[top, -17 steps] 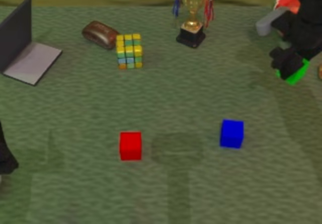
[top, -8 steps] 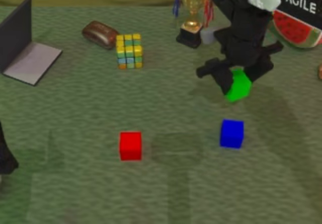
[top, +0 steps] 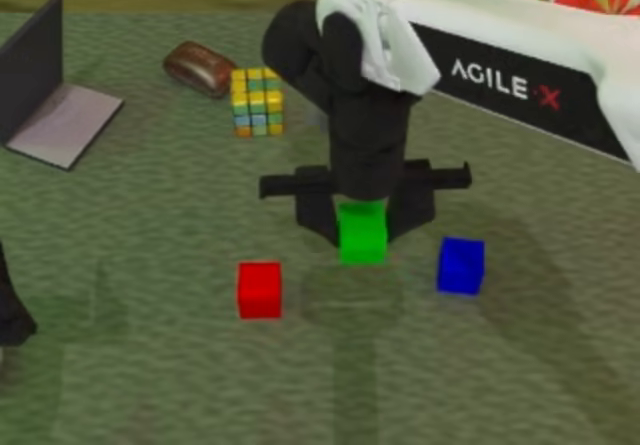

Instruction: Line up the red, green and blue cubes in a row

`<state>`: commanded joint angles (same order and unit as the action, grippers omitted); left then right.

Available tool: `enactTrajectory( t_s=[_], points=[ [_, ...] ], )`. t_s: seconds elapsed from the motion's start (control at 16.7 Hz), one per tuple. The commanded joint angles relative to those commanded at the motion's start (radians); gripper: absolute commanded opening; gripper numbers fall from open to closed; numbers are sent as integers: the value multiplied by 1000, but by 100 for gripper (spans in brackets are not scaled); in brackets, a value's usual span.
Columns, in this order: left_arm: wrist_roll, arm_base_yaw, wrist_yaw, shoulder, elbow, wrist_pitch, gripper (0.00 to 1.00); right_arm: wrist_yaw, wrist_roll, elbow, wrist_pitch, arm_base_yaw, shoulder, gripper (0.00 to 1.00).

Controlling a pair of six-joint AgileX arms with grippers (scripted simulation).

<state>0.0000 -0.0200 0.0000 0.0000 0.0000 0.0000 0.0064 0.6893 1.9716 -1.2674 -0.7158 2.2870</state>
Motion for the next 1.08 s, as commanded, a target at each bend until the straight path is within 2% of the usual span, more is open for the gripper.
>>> enactTrajectory(
  t_s=[0.18, 0.6, 1.08],
  points=[
    [0, 0, 0, 0, 0, 0, 100, 3, 84, -12, 8, -48, -21, 0],
    [0, 0, 0, 0, 0, 0, 100, 2, 91, -25, 26, -48, -16, 0],
    [0, 0, 0, 0, 0, 0, 100, 3, 94, -196, 248, -55, 32, 0]
  ],
)
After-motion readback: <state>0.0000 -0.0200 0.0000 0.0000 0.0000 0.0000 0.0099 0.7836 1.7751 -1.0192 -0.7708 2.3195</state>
